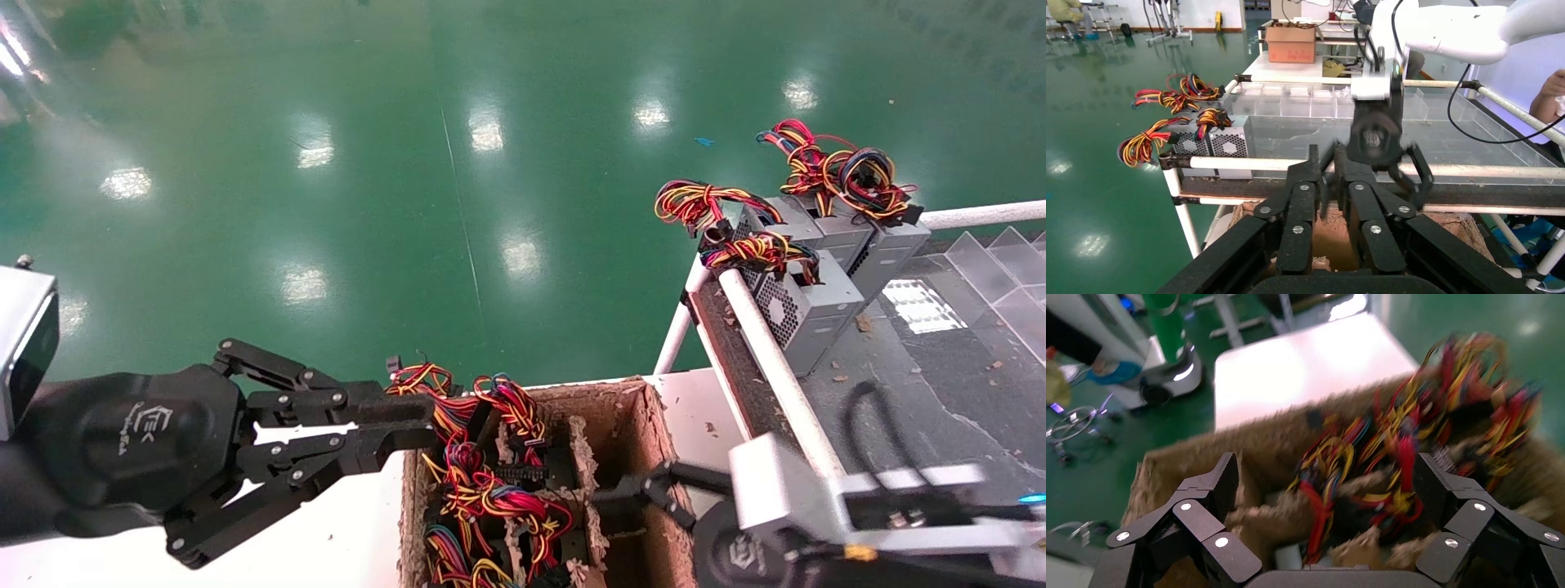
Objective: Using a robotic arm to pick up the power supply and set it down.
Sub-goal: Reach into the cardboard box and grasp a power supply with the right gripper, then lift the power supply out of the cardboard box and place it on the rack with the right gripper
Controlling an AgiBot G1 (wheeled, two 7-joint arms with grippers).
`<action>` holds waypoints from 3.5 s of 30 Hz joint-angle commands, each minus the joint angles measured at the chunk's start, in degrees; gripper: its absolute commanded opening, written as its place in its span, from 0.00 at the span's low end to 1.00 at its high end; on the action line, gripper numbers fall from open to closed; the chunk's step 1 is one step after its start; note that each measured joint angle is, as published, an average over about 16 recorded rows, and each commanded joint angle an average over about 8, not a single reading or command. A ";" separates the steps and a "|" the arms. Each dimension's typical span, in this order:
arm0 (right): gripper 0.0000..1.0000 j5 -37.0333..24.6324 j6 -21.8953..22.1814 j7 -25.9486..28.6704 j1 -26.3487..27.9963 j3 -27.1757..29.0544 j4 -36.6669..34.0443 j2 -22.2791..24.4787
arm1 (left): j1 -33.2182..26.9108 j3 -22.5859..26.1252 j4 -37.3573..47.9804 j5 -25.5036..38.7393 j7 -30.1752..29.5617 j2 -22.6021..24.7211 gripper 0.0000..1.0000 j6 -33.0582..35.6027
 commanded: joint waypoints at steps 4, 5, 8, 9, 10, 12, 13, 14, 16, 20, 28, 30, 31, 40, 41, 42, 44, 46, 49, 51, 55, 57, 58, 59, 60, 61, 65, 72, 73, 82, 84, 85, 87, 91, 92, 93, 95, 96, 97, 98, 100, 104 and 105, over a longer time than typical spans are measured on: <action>0.62 -4.59 -1.29 0.56 1.39 -3.47 -2.26 -2.95 | 0.00 0.01 0.00 -0.01 0.01 -0.01 1.00 -0.01; 0.50 -5.34 -1.36 0.47 1.56 -4.03 -2.72 -3.56 | 0.00 0.02 0.00 -0.01 0.01 -0.01 1.00 -0.01; 0.12 -7.58 -1.32 0.08 2.00 -5.60 -4.15 -5.40 | -0.01 0.03 0.00 -0.02 0.01 -0.01 1.00 -0.01; 0.03 -8.21 -1.20 -0.08 2.11 -6.01 -4.63 -5.95 | -0.01 0.03 0.00 -0.02 0.01 -0.01 1.00 -0.01; 0.00 -8.80 -1.06 -0.24 2.22 -6.38 -5.11 -6.48 | -0.01 0.03 0.00 -0.02 0.02 -0.01 1.00 -0.01; 0.00 -9.79 -0.78 -0.57 2.44 -6.99 -5.97 -7.41 | -0.01 0.04 0.00 -0.03 0.02 -0.01 1.00 -0.01; 0.00 -10.25 -0.64 -0.73 2.55 -7.25 -6.38 -7.84 | -0.01 0.04 0.00 -0.03 0.02 -0.02 1.00 -0.02; 0.00 -10.64 -0.49 -0.88 2.66 -7.47 -6.74 -8.22 | -0.01 0.04 0.00 -0.03 0.02 -0.02 1.00 -0.02; 0.00 -11.35 -0.22 -1.15 2.85 -7.88 -7.44 -8.96 | -0.01 0.05 0.00 -0.03 0.02 -0.02 1.00 -0.02; 0.00 -12.45 0.24 -1.59 3.17 -8.52 -8.63 -10.19 | -0.01 0.06 0.00 -0.04 0.03 -0.02 1.00 -0.02; 0.00 -13.23 0.93 -2.18 3.40 -9.02 -10.54 -11.75 | -0.02 0.08 0.00 -0.06 0.04 -0.03 1.00 -0.03; 0.00 -13.35 1.00 -2.34 3.46 -9.11 -10.96 -12.07 | -0.02 0.09 0.00 -0.06 0.04 -0.04 1.00 -0.04; 0.00 -13.41 1.04 -2.43 3.52 -9.15 -11.18 -12.22 | -0.02 0.09 0.00 -0.06 0.05 -0.04 1.00 -0.04; 0.00 -14.44 2.18 -3.19 3.72 -9.24 -11.16 -12.58 | -0.03 0.12 0.00 -0.08 0.06 -0.05 1.00 -0.05; 0.00 -14.57 2.35 -3.19 3.65 -9.25 -10.74 -12.51 | -0.03 0.12 0.00 -0.08 0.06 -0.05 1.00 -0.05; 0.00 -14.69 2.53 -3.14 3.54 -9.25 -10.22 -12.40 | -0.03 0.12 0.00 -0.08 0.06 -0.05 1.00 -0.05; 0.00 -14.94 2.89 -2.90 3.26 -9.26 -8.97 -12.14 | -0.03 0.13 0.00 -0.09 0.06 -0.05 1.00 -0.05; 0.00 -15.22 3.32 -2.50 2.92 -9.28 -7.50 -11.81 | -0.03 0.13 0.00 -0.09 0.07 -0.05 1.00 -0.06; 0.00 -15.48 3.94 -1.71 2.36 -9.25 -5.40 -11.26 | -0.03 0.14 0.00 -0.10 0.07 -0.06 1.00 -0.06; 0.00 -15.57 4.29 -1.19 2.02 -9.19 -4.25 -10.91 | -0.03 0.15 0.00 -0.10 0.07 -0.06 1.00 -0.06; 0.00 -15.12 4.82 -0.55 1.40 -8.82 -2.79 -10.27 | -0.04 0.16 0.00 -0.11 0.08 -0.06 1.00 -0.07; 0.00 -14.50 4.97 -0.55 1.11 -8.43 -2.46 -9.91 | -0.04 0.16 0.00 -0.11 0.08 -0.07 1.00 -0.07; 0.00 -14.11 5.03 -0.62 0.97 -8.19 -2.33 -9.70 | -0.04 0.16 0.00 -0.11 0.08 -0.07 1.00 -0.07; 0.00 -13.68 5.08 -0.72 0.84 -7.91 -2.22 -9.48 | -0.04 0.17 0.00 -0.11 0.08 -0.07 1.00 -0.07; 0.00 -13.16 5.12 -0.86 0.71 -7.58 -2.09 -9.22 | -0.04 0.17 0.00 -0.12 0.09 -0.07 1.00 -0.07; 0.00 -12.61 5.15 -1.01 0.57 -7.23 -1.96 -8.94 | -0.04 0.17 0.00 -0.12 0.09 -0.07 1.00 -0.07; 0.00 -10.19 5.21 -1.71 0.09 -5.68 -1.32 -7.72 | -0.04 0.18 0.00 -0.13 0.09 -0.07 1.00 -0.08; 0.00 -5.01 5.60 -3.26 -0.71 -2.21 -0.12 -5.44 | -0.05 0.20 0.00 -0.14 0.10 -0.08 1.00 -0.09; 0.00 -4.17 5.71 -3.49 -0.81 -1.61 0.10 -5.05 | -0.05 0.21 0.00 -0.14 0.10 -0.08 1.00 -0.09; 0.00 4.22 7.47 -5.53 -2.62 4.99 3.32 -0.30 | -0.05 0.23 0.00 -0.16 0.11 -0.09 1.00 -0.10; 0.00 6.20 7.95 -5.91 -3.16 6.63 3.87 0.93 | -0.05 0.23 0.00 -0.16 0.12 -0.09 1.00 -0.10; 0.00 7.22 8.15 -6.10 -3.45 7.46 4.07 1.55 | -0.05 0.24 0.00 -0.16 0.12 -0.10 1.00 -0.10; 0.00 9.24 8.51 -6.47 -3.97 9.12 4.30 2.77 | -0.06 0.24 0.00 -0.17 0.12 -0.10 1.00 -0.10; 0.00 13.30 8.98 -7.07 -4.76 12.46 4.25 5.18 | -0.06 0.25 0.00 -0.17 0.13 -0.10 1.00 -0.11; 0.00 14.19 9.06 -7.21 -4.87 13.24 4.17 5.76 | -0.06 0.26 0.00 -0.17 0.13 -0.10 1.00 -0.11; 0.00 15.06 9.13 -7.35 -4.91 14.04 4.07 6.38 | -0.06 0.26 0.00 -0.18 0.13 -0.10 1.00 -0.11; 0.00 16.57 9.29 -7.61 -4.81 15.58 3.86 7.63 | -0.06 0.26 0.00 -0.18 0.13 -0.11 1.00 -0.11; 0.00 17.28 9.34 -7.70 -4.65 16.37 3.72 8.35 | -0.06 0.27 0.00 -0.18 0.13 -0.11 1.00 -0.11; 0.00 17.93 9.34 -7.75 -4.46 17.12 3.58 9.10 | -0.06 0.27 0.00 -0.18 0.13 -0.11 1.00 -0.11; 0.00 18.49 9.33 -7.77 -4.22 17.82 3.42 9.86 | -0.06 0.27 0.00 -0.18 0.14 -0.11 1.00 -0.11; 0.00 19.44 9.22 -7.72 -3.65 19.14 3.05 11.50 | -0.06 0.28 0.00 -0.19 0.14 -0.11 1.00 -0.12; 0.00 20.37 8.80 -7.53 -2.71 21.17 1.96 14.89 | -0.07 0.29 0.00 -0.20 0.14 -0.12 1.00 -0.12; 0.00 20.39 8.66 -7.55 -2.63 21.56 1.58 15.76 | -0.07 0.29 0.00 -0.20 0.14 -0.12 1.00 -0.12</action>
